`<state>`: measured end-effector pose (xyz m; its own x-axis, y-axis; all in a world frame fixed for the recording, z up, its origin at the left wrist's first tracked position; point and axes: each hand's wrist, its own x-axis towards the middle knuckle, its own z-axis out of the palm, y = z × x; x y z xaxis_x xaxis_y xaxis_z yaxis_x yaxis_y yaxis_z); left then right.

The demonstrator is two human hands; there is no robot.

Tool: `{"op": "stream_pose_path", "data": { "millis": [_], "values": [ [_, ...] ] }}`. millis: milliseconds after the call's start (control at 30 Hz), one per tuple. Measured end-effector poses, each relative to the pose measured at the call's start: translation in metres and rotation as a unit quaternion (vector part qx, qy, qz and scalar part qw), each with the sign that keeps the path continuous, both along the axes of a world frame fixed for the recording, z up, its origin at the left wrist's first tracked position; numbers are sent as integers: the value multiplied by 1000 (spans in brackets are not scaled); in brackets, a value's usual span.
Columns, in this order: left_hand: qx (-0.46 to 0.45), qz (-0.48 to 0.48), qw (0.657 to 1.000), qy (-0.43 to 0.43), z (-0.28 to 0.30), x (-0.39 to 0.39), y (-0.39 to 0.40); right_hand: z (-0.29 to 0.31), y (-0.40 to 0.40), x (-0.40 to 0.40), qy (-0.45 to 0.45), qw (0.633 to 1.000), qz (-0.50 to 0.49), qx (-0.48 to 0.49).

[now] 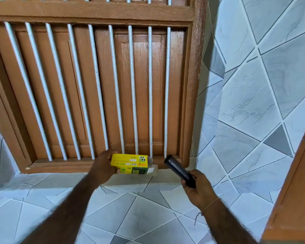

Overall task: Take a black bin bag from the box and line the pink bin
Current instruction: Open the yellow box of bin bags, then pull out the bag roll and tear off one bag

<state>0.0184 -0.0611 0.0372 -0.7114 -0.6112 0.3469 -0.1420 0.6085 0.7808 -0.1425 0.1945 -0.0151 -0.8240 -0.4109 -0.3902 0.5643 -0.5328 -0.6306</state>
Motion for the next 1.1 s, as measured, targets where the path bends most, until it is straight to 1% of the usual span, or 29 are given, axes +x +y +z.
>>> {"op": "stream_pose_path", "data": {
  "millis": [67,133,200,267,300,367,400,433,467,500,533,567,600,633,667,700,767,833,933,1000,1033,1100],
  "values": [
    [16,18,999,-22,-29,-13,-4,4,4,1,25,1000,6,11],
    [23,13,999,-29,-49,-25,-6,6,7,3,46,999,15,19],
    [12,6,999,-51,-61,-32,-13,7,9,5,67,997,29,23],
    [-3,13,996,-91,-69,-38,-23,9,12,7,92,994,44,31],
    [-14,22,993,-112,-71,-40,-25,10,14,7,106,992,51,36],
    [-82,75,984,-142,-68,-40,-16,11,17,6,144,986,68,58],
    [-120,105,979,-124,-64,-38,-5,11,17,5,166,981,73,73],
    [-148,117,979,-77,-59,-39,9,10,18,4,191,975,76,90],
    [-152,95,983,-27,-52,-38,27,11,19,4,218,967,79,104],
    [-118,35,992,-2,-42,-37,45,12,19,5,246,959,83,115],
    [-77,-48,996,-11,-31,-36,66,13,20,6,271,951,91,118],
    [-49,-129,989,-50,-23,-37,82,15,20,7,290,945,100,115],
    [-40,-185,977,-97,-16,-38,97,17,21,8,302,941,111,105],
    [-39,-210,968,-133,-13,-40,109,18,22,10,308,939,121,93],
    [-40,-221,963,-150,-11,-41,117,20,23,10,309,939,127,80],
    [-40,-224,963,-146,-10,-42,124,21,24,10,308,940,129,66],
    [-21,-224,969,-101,-8,-39,136,24,26,13,295,946,128,34],
    [7,-203,978,-54,-8,-35,148,23,31,17,265,955,133,-19],
    [68,-152,986,8,-10,-28,168,16,37,26,254,948,177,-72],
    [105,-138,985,12,-14,-25,183,11,38,35,247,940,210,-107],
    [101,-123,987,7,-18,-23,190,8,39,40,238,938,221,-121],
    [60,-78,995,2,-24,-15,202,3,39,48,208,943,218,-142]
  ]
}}
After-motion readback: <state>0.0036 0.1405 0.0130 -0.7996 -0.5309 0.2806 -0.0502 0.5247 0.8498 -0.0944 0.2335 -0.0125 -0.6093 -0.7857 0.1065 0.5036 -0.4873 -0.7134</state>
